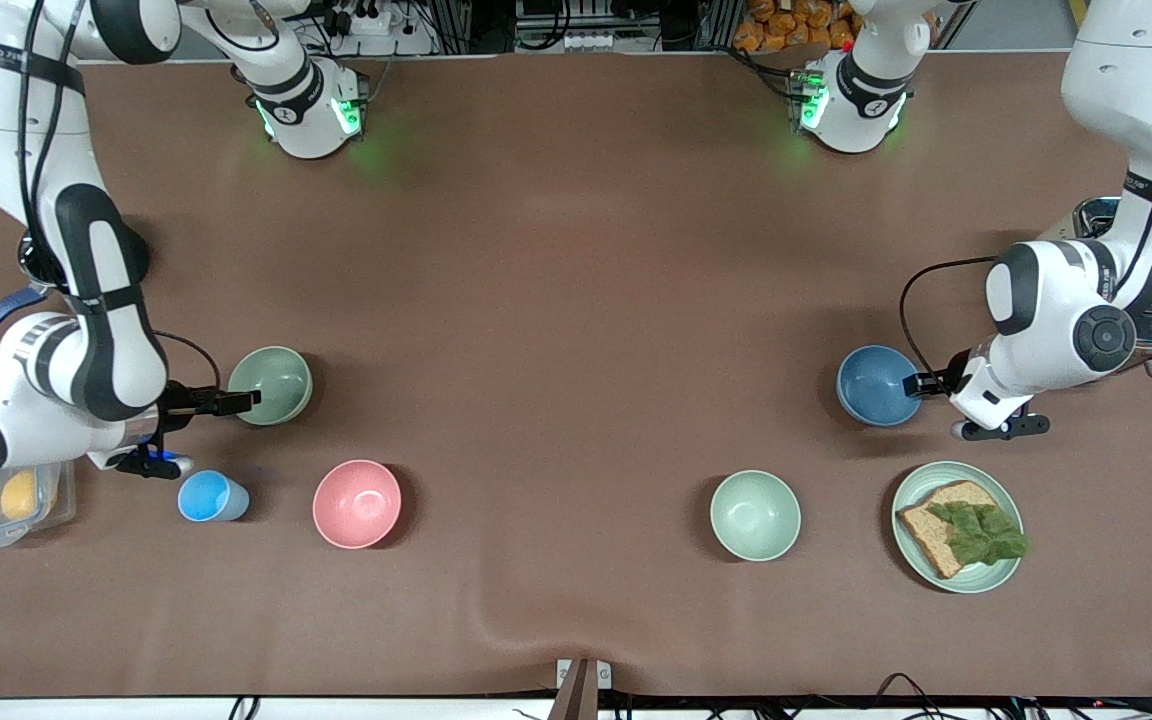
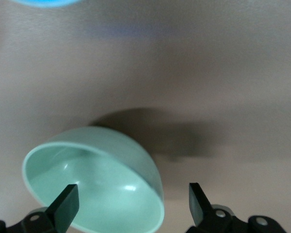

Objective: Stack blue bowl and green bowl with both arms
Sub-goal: 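Grasp the green bowl with the right gripper while the left gripper grasps the blue bowl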

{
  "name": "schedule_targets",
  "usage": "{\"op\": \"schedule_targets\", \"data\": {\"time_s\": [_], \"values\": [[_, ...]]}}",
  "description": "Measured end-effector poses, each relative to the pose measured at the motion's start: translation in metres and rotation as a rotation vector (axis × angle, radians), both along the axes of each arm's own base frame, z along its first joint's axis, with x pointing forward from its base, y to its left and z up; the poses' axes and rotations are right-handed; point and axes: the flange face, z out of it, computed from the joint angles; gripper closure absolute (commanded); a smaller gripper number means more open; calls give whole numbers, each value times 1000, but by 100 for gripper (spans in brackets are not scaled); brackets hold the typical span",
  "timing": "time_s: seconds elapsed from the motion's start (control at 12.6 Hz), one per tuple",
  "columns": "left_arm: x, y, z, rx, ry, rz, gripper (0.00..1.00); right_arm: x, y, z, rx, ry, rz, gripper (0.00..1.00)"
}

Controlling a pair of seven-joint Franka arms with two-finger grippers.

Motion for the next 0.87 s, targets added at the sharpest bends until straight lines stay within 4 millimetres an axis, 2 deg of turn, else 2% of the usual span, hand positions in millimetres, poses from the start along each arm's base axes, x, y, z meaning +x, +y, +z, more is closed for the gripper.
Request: {"op": "schedule_targets", "data": {"time_s": [0.08,0.16,0.24,0.32,0.4,0.71,0.87], "values": [[0,-1,0,0,0,-1,55,-3,0,-9,-6,0,-3,0],[0,-1,-1,0,1,-1,63,-6,0,-14,-8,2,-5,31],[0,-1,-1,0,1,-1,73,-9,1,-17,-8,8,-5,91],[0,-1,-1,0,2,-1,89,-11,1,-19,-8,13,-5,100],[0,-1,-2,-1,2,-1,100,-13,1,-21,-7,18,-6,100],[2,-2,1,-1,-4,-2,100,-16,0,-24,-5,24,-3,100],[2,-2,1,-1,-4,-1,100,-15,9,-20,4,26,18,100]]}}
